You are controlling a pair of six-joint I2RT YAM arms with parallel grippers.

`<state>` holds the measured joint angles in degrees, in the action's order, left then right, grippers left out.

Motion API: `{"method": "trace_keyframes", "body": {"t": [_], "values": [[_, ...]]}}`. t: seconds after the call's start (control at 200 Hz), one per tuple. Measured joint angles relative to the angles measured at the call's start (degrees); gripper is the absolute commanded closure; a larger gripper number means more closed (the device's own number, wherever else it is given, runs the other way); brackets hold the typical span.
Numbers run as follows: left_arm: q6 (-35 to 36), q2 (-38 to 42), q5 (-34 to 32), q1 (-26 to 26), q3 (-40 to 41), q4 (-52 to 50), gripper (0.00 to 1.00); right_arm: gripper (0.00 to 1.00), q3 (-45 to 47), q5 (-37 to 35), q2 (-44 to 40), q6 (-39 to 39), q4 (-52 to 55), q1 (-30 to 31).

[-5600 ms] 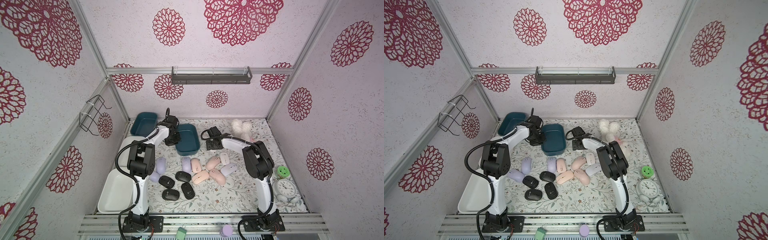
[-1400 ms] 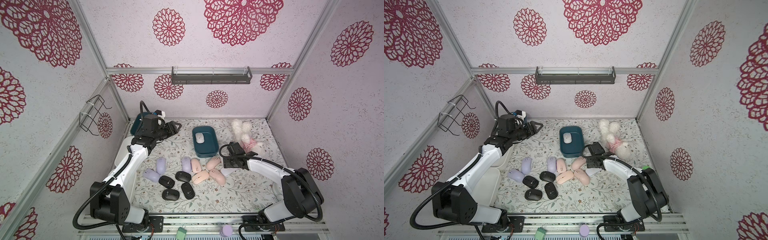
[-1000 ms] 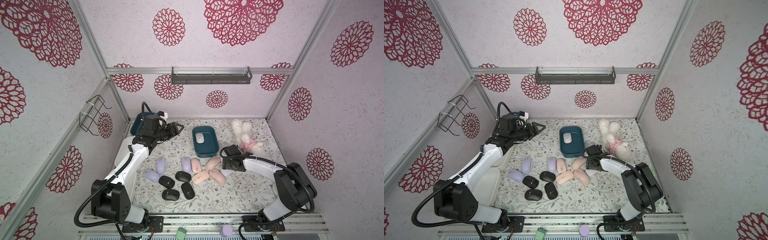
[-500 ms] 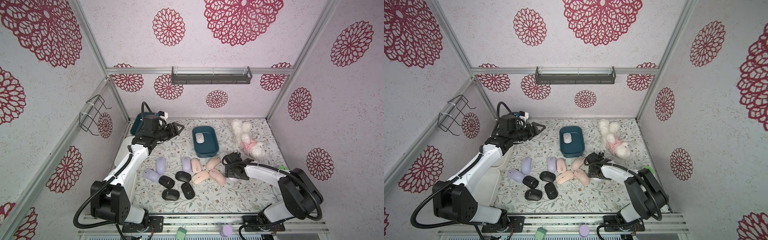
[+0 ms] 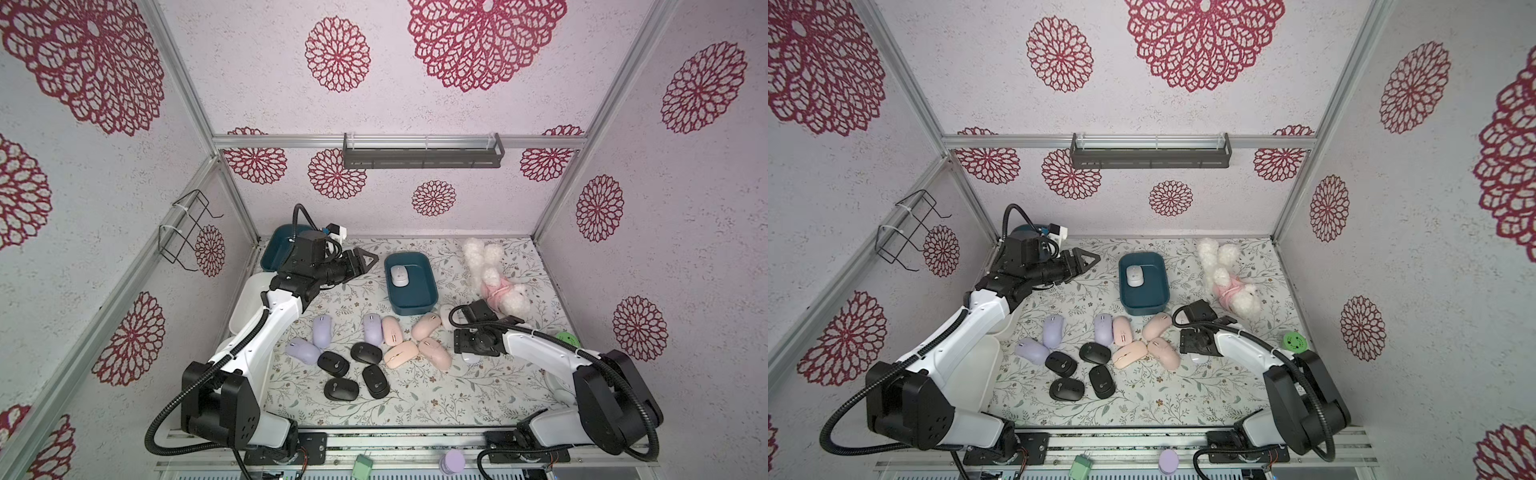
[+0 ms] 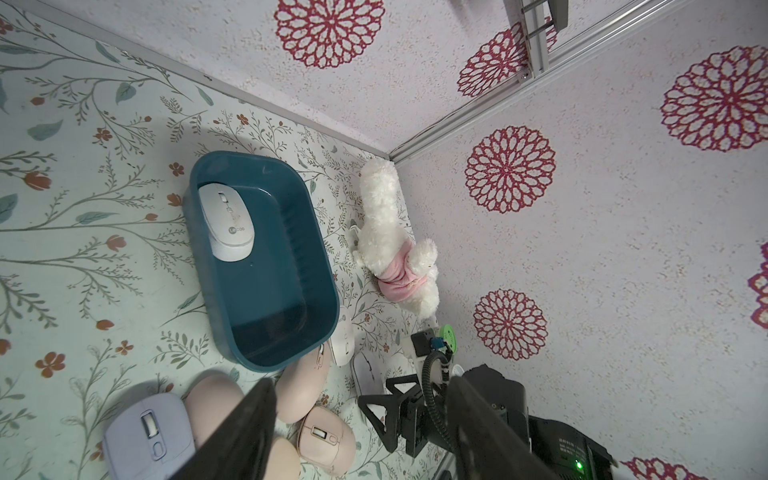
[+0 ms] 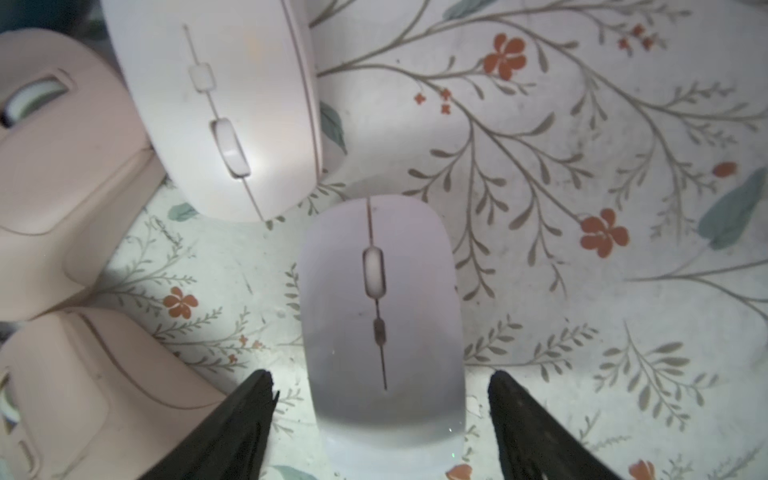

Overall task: Place the mice by color into the storage box
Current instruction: Pick up the mouse from the center of the board.

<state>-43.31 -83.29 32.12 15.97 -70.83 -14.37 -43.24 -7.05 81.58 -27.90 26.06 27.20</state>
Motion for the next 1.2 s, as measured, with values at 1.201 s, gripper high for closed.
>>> {"method": "trace_keyframes", "body": {"t": [1.201], "values": [[1.7, -2.36, 0.28, -0.31, -2.21, -2.4, 0.34, 0.44, -2.84, 1.55, -0.37, 6.93, 2.6, -3.54]]}}
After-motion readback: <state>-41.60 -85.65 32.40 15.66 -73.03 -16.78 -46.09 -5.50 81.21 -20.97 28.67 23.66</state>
